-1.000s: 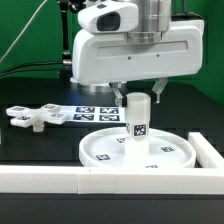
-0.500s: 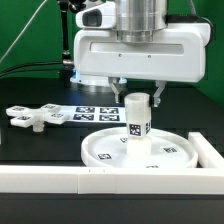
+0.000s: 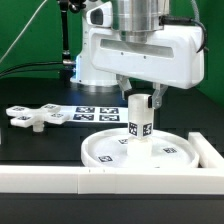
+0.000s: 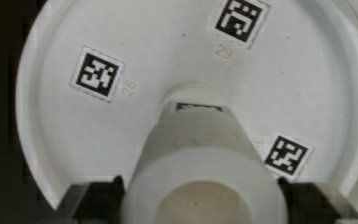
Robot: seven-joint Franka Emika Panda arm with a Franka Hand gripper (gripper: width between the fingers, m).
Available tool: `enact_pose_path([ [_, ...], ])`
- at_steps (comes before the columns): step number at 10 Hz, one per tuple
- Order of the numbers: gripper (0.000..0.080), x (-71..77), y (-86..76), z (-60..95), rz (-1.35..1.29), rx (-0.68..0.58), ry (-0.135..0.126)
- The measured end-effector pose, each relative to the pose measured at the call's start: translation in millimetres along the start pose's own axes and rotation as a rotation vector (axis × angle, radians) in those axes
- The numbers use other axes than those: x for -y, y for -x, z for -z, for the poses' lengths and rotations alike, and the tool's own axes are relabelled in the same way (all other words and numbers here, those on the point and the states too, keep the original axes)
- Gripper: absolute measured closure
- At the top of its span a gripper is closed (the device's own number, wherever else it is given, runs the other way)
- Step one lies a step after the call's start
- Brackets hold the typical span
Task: Assemble round table
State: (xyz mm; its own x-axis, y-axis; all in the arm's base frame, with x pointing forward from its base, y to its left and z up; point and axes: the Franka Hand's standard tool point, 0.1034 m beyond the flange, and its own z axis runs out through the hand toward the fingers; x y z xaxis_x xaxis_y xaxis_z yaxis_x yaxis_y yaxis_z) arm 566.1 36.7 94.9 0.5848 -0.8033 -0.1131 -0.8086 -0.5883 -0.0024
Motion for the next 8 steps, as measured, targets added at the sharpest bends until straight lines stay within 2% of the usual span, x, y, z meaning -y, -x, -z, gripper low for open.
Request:
enact_pose_path([
  [3, 0.0392, 1.6, 2.4, -0.4, -0.219, 0.017, -0.012],
  [4, 0.0392, -1.3, -0.8, -0.8, -0.311, 0.036, -0.047],
  [5, 0.0392, -1.0, 0.6, -1.1, -0.450, 0.057, -0.069],
  [8, 0.0392, 1.8, 3.9, -1.8, -0.661, 0.076, -0.102],
])
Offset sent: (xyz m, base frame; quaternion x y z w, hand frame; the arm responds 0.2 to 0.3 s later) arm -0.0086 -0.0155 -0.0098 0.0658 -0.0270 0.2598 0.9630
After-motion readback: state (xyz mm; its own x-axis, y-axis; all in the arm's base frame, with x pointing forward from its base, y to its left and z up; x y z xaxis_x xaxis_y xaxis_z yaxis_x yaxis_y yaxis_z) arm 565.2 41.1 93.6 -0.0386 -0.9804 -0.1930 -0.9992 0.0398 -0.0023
